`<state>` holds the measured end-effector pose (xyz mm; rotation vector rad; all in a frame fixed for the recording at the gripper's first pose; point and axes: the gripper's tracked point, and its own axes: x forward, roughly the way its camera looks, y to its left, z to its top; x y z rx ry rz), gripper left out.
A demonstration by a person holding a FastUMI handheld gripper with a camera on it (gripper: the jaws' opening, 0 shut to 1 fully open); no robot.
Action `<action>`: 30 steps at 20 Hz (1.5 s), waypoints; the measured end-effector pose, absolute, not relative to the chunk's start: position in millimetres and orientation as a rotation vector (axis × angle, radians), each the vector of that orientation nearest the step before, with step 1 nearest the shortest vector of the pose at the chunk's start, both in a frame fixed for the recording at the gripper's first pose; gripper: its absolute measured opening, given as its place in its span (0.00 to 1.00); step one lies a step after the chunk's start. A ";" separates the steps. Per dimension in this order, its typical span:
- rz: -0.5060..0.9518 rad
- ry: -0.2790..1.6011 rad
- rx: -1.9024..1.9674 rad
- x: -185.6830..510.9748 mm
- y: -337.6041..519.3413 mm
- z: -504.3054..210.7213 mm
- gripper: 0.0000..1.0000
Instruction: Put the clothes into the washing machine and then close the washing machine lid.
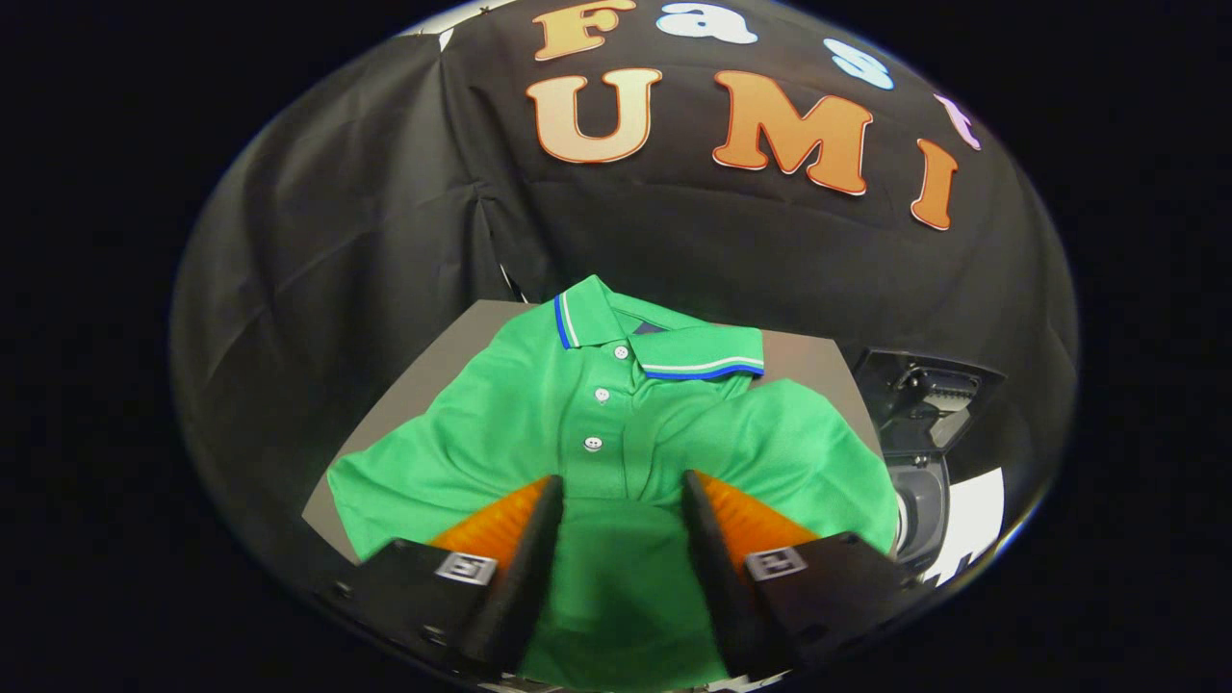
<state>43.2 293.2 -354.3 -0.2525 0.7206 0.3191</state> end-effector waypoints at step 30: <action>0.414 0.407 0.114 101.8 177.6 -175.5 0.08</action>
